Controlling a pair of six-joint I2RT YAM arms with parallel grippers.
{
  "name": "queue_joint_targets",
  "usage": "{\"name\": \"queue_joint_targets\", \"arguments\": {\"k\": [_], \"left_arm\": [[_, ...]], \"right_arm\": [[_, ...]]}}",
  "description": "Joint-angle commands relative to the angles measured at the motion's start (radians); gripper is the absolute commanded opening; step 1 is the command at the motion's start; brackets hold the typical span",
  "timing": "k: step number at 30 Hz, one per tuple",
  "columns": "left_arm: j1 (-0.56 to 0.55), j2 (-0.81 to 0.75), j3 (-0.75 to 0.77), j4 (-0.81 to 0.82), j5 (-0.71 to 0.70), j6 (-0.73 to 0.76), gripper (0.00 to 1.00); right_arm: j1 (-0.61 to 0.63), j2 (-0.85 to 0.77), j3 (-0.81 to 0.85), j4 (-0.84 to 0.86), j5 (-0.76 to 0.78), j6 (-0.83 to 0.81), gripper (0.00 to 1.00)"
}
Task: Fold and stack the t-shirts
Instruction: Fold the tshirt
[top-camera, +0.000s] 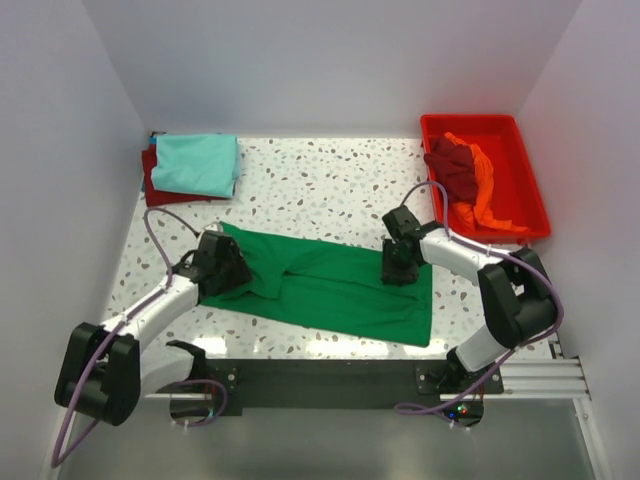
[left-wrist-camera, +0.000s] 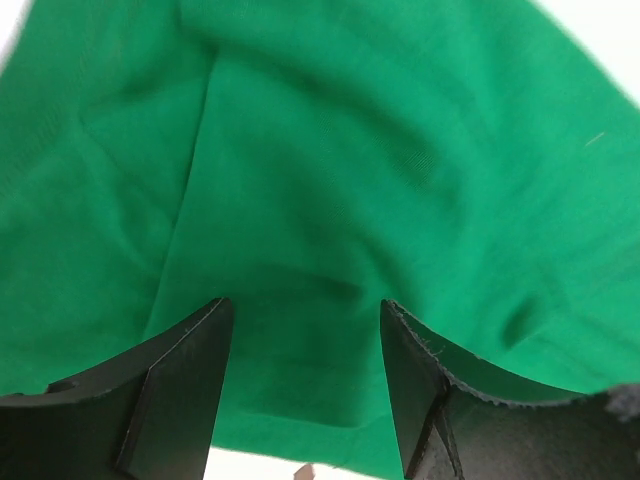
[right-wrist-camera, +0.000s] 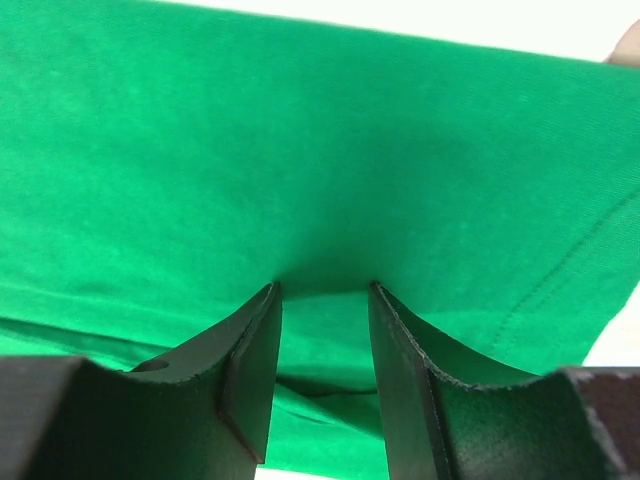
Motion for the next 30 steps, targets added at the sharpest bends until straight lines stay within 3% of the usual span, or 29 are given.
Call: {"name": "queue_joint_targets", "arguments": {"k": [1,5,17,25,30], "left_arm": [[0.015,-0.003,-0.067,0.101,0.076,-0.038,0.65],[0.015,-0.012,-0.114,0.062,0.077,-0.102,0.63],[-0.023,-0.243,-0.217,-0.095,0.108,-0.221,0.62],[-0.032,-0.285,0.053,-0.274,0.033,-0.134,0.66],[-0.02,-0.213,0.108,-0.343,-0.042,-0.087,0.68]], "right_arm": [[0.001,-0.016,0.01,-0.036,0.072,0.008,0.44],[-0.005,-0.004,0.006,-0.051,0.101,0.005,0.44],[-0.026,0.015,0.053,-0.114,0.205,-0.029,0.47],[0.014,-0.063,0.246,-0.215,0.224,-0.083,0.47],[0.205,-0.073,0.387,-0.258,0.173,-0.023,0.47]]}}
